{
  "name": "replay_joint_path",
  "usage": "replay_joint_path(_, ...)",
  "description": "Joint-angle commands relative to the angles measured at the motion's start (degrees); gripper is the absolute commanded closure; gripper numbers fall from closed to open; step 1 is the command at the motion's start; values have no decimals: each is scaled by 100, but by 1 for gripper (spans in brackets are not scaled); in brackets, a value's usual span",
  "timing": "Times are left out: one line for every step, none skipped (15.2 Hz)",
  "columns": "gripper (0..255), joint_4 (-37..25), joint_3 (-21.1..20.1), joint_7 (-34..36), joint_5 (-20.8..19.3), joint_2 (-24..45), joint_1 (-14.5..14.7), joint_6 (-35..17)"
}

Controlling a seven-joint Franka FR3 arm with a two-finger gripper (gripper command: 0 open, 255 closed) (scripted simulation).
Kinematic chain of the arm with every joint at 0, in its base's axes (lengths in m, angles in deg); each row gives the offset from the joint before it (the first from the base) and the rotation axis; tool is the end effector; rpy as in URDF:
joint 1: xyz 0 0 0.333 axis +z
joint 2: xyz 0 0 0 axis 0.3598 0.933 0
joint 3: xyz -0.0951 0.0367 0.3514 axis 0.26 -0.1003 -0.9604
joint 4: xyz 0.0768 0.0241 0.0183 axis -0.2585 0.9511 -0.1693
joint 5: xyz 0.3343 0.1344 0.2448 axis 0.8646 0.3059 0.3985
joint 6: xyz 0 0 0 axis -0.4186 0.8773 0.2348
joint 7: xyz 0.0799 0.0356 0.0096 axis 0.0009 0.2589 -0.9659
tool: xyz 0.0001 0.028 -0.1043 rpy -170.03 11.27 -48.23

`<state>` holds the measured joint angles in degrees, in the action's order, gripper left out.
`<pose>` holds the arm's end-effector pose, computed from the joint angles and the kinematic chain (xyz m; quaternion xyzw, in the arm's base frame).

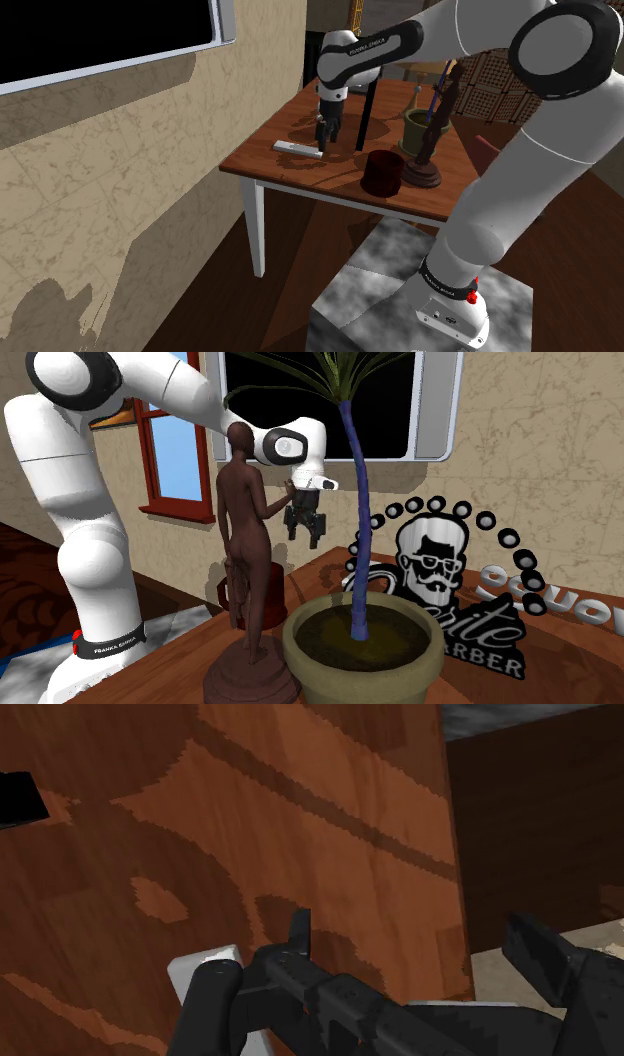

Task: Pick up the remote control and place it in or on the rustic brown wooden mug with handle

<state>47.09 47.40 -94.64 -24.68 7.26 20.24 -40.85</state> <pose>0.5132 -0.1000 0.4690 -0.9955 -0.0843 0.0311 0.0292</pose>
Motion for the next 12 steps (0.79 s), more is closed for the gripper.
replay_joint_path(0,-287,41,-119,22,417,-9,-187)
replay_joint_path(0,-444,58,-179,39,626,-18,-266)
replay_joint_path(0,-608,73,-237,58,836,-29,-337)
replay_joint_path(0,-780,86,-295,79,1046,-40,-401)
replay_joint_path(0,-959,97,-352,101,1257,-54,-459)
replay_joint_path(0,-1146,106,-407,125,1468,-70,-509)
replay_joint_path(0,-1340,111,-461,150,1679,-89,-552)
replay_joint_path(0,-1543,115,-513,175,1891,-109,-588)
replay_joint_path(0,-1754,117,-564,200,2104,-132,-617)
replay_joint_path(0,-1973,117,-612,225,2318,-156,-638)
replay_joint_path(0,-2202,115,-658,249,2534,-183,-652)
replay_joint_path(0,-2441,111,-702,273,2751,-210,-659)
